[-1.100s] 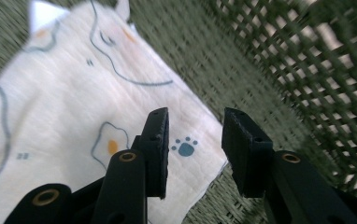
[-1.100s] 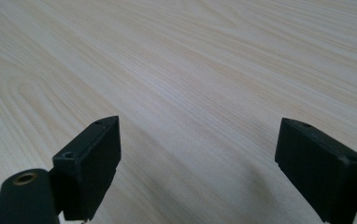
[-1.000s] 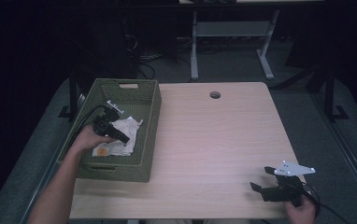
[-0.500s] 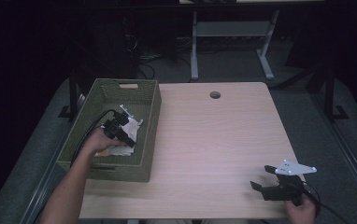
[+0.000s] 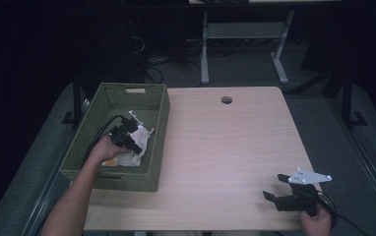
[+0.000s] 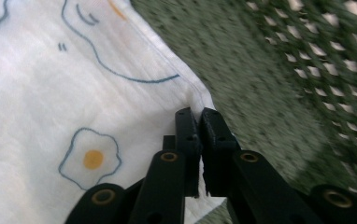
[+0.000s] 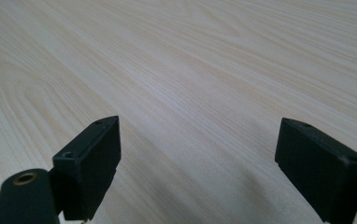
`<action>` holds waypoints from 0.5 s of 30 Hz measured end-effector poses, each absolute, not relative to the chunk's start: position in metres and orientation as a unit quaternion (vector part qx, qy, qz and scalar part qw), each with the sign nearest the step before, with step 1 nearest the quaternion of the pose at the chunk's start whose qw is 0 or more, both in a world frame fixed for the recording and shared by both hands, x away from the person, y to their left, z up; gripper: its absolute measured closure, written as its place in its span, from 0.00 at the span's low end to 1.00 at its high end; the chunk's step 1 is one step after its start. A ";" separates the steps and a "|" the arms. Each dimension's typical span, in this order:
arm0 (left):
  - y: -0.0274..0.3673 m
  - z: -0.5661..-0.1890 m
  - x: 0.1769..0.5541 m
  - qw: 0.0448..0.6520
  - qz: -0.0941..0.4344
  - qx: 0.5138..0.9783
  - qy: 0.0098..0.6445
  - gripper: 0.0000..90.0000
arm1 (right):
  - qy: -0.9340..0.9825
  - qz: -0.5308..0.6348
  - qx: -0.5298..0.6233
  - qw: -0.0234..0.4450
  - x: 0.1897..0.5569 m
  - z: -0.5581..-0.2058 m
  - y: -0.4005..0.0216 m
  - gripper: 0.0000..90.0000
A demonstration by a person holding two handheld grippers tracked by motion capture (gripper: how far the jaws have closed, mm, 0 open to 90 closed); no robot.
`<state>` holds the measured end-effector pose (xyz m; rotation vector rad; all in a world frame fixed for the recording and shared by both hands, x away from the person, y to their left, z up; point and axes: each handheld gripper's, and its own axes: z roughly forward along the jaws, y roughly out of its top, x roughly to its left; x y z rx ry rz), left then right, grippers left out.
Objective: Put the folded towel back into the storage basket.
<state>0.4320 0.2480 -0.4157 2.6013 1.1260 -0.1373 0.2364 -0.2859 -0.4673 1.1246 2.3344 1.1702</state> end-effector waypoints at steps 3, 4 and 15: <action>0.254 -0.411 0.430 0.165 -0.037 0.897 0.408 0.76 | 0.812 0.407 0.390 0.149 0.237 -0.468 -0.285 0.16; 0.257 -0.409 0.429 0.177 -0.036 0.893 0.411 0.75 | 0.813 0.407 0.390 0.148 0.237 -0.468 -0.285 0.16; 0.284 -0.379 0.412 0.275 -0.024 0.862 0.425 0.69 | 0.818 0.405 0.382 0.147 0.237 -0.467 -0.279 0.16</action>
